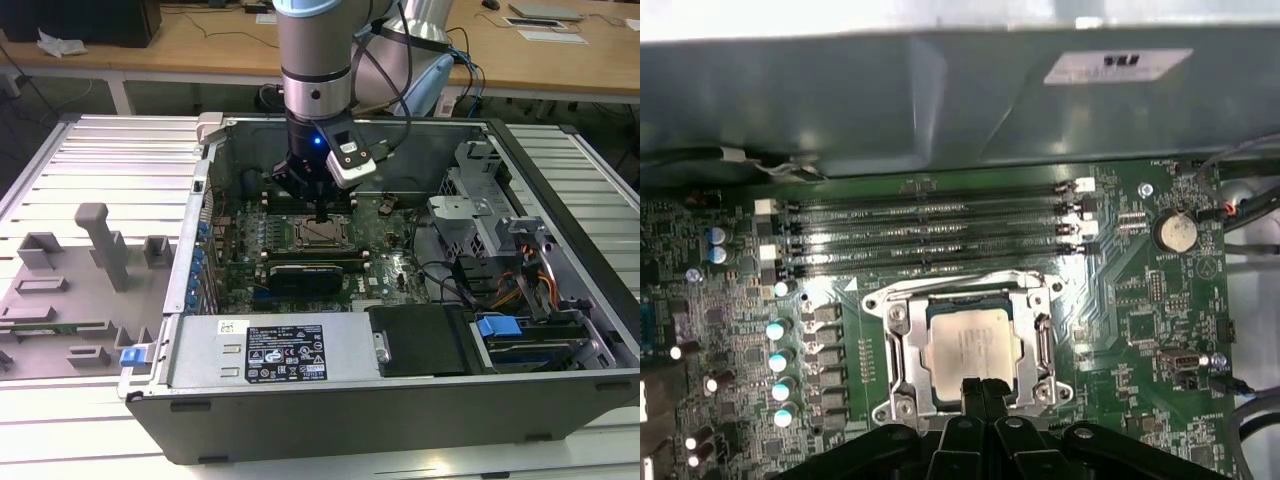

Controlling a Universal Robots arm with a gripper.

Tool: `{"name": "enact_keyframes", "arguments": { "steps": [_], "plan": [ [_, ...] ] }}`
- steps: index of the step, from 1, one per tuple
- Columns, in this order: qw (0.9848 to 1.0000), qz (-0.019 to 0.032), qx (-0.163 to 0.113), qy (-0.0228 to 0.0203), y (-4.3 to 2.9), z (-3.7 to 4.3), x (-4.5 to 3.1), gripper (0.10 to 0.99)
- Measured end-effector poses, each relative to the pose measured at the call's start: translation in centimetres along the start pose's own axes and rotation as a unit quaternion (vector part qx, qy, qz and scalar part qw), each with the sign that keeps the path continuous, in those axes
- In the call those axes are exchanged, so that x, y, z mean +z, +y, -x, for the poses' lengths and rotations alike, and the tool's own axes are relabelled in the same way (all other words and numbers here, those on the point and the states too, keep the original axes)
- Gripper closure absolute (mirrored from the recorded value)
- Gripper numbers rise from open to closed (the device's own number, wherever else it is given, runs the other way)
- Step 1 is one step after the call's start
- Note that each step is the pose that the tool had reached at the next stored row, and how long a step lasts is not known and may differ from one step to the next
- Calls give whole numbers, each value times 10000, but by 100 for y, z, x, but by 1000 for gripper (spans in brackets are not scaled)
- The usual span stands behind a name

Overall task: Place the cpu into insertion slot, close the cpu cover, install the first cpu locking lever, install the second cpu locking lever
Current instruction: 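Install the second cpu locking lever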

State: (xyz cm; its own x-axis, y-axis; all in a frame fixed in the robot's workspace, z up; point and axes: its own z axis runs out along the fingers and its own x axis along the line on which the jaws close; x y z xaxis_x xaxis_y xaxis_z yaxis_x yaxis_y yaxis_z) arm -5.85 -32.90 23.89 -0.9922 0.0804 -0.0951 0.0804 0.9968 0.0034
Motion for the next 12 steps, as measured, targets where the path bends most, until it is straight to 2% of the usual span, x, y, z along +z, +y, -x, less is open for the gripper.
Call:
{"name": "enact_keyframes", "arguments": {
  "steps": [2, 10, 12],
  "plan": [
    [10000, 0, 0, 0, -29, 2, 0, 980],
    [10000, 1, 0, -1, -31, 5, -24, 980],
    [10000, 0, 0, 0, -54, 6, -25, 980]
  ]
}}
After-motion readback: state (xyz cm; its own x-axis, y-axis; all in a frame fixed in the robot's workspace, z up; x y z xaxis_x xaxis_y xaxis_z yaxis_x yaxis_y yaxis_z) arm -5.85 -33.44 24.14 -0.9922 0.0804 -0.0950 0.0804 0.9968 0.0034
